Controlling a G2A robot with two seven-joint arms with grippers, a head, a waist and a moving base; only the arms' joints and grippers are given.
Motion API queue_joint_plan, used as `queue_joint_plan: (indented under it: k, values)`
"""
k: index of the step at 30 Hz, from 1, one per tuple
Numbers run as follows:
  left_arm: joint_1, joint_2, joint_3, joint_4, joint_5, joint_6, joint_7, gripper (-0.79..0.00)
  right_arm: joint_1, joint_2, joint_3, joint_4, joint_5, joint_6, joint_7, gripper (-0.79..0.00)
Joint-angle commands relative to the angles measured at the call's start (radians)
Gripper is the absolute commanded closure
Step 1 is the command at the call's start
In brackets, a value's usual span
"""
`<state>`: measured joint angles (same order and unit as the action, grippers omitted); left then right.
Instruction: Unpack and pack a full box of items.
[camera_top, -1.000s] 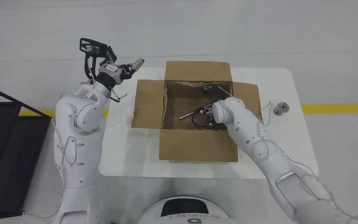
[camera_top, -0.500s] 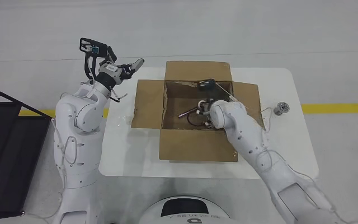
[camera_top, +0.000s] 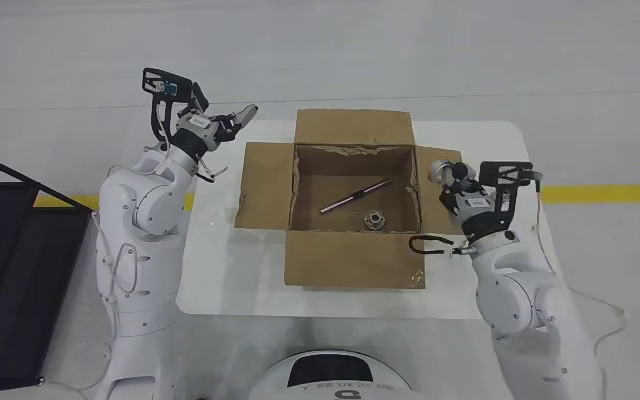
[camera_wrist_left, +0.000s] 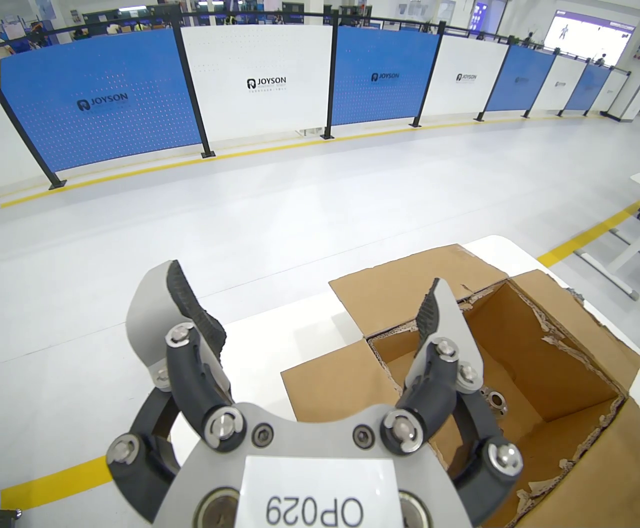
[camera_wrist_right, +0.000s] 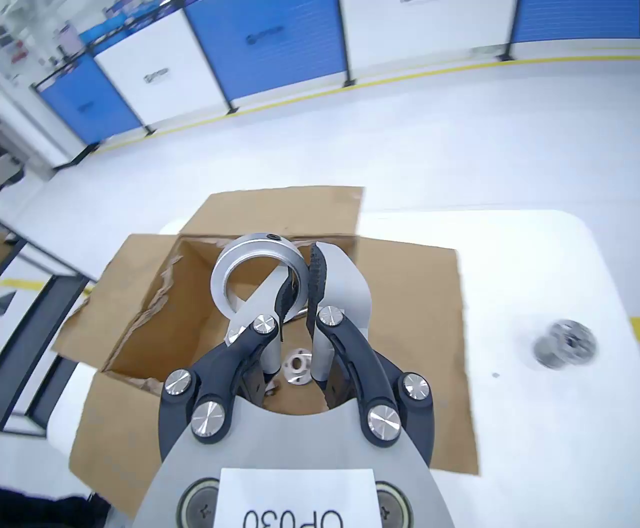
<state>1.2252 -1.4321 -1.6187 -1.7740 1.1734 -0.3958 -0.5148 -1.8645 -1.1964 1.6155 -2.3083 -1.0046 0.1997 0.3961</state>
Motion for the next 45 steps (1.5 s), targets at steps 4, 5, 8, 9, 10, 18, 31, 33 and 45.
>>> queue_joint_plan:
  k: [4, 5, 8, 9, 10, 18, 31, 33, 45]
  values:
    - [0.0, 0.0, -0.001, 0.0, -0.001, 0.0, 0.0, -0.785, -0.072, -0.003, 0.068, -0.019, 0.065, 0.002, -0.052, 0.0]
    - [0.0, 0.0, -0.001, 0.0, -0.001, 0.0, 0.0, -0.785, -0.072, -0.003, 0.068, -0.019, 0.065, 0.002, -0.052, 0.0]
    - [0.0, 0.0, -0.001, 0.0, -0.001, 0.0, 0.0, -0.785, -0.072, -0.003, 0.068, -0.019, 0.065, 0.002, -0.052, 0.0]
    - [0.0, 0.0, -0.001, 0.0, -0.001, 0.0, 0.0, -0.785, -0.072, -0.003, 0.068, -0.019, 0.065, 0.002, -0.052, 0.0]
    - [0.0, 0.0, -0.001, 0.0, -0.001, 0.0, 0.0, -0.785, -0.072, -0.003, 0.068, -0.019, 0.065, 0.002, -0.052, 0.0]
    - [0.0, 0.0, -0.001, 0.0, -0.001, 0.0, 0.0, -0.785, -0.014, 0.0, 0.047, 0.071, -0.133, 0.103, 0.065, 0.0]
    - [0.0, 0.0, -0.001, 0.0, -0.001, 0.0, 0.0, -0.785, 0.13, 0.026, 0.227, 0.419, -0.381, 0.103, 0.525, 0.0]
    - [0.0, 0.0, -0.001, 0.0, -0.001, 0.0, 0.0, -0.785, 0.203, 0.026, 0.176, 0.49, -0.397, 0.072, 0.57, 0.0]
    - [0.0, 0.0, -0.001, 0.0, -0.001, 0.0, 0.0, -0.785, 0.253, 0.027, 0.154, 0.551, -0.403, 0.055, 0.586, 0.0]
